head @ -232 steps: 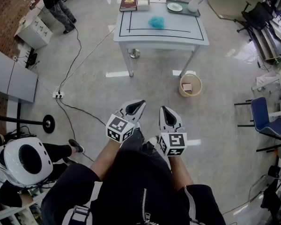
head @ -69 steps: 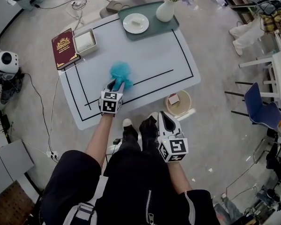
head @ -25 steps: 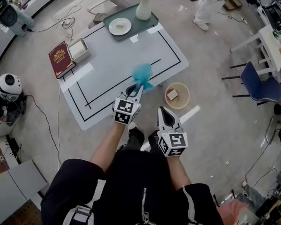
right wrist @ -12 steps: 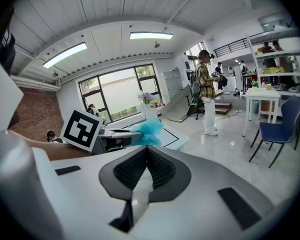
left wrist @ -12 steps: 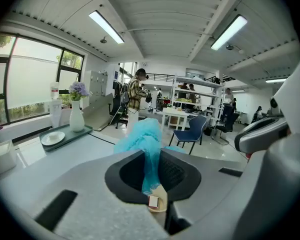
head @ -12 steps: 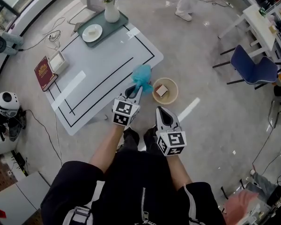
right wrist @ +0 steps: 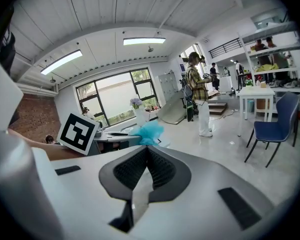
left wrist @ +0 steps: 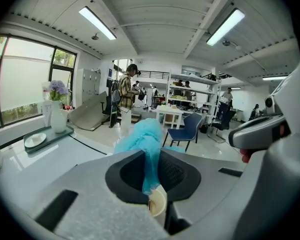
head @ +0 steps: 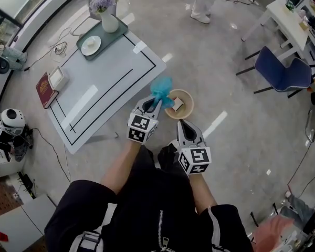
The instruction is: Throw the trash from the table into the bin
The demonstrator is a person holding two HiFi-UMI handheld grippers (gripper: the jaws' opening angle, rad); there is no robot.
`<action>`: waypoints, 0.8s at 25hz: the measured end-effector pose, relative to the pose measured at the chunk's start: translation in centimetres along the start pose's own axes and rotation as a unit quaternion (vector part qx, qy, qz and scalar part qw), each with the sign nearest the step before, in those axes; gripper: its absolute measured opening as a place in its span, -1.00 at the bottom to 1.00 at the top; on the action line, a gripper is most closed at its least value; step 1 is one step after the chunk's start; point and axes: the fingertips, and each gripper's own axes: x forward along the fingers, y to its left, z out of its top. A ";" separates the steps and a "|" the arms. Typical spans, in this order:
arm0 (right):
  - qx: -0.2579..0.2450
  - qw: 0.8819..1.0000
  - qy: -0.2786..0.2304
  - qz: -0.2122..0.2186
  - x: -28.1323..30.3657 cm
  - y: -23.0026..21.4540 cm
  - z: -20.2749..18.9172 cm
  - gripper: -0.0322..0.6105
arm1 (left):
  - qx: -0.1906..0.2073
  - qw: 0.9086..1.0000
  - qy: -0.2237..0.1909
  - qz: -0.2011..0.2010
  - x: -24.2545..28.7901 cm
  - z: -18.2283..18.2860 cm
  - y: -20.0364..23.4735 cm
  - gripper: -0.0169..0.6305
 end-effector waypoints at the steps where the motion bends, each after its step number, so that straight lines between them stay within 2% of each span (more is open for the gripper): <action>1: 0.001 1.000 0.001 -0.001 -0.3 -0.7 -0.1 -0.87 | 0.001 1.000 0.002 -0.001 0.5 0.0 -0.5 -0.86; 7: 0.018 1.000 0.005 -0.023 -1.3 -4.3 -0.6 -0.87 | 0.009 1.000 0.014 -0.023 3.7 -0.2 -2.8 -0.86; 20: 0.049 0.995 -0.005 -0.087 -0.2 -9.8 -0.5 -0.87 | 0.022 0.997 0.018 -0.072 11.0 -1.6 -3.9 -0.87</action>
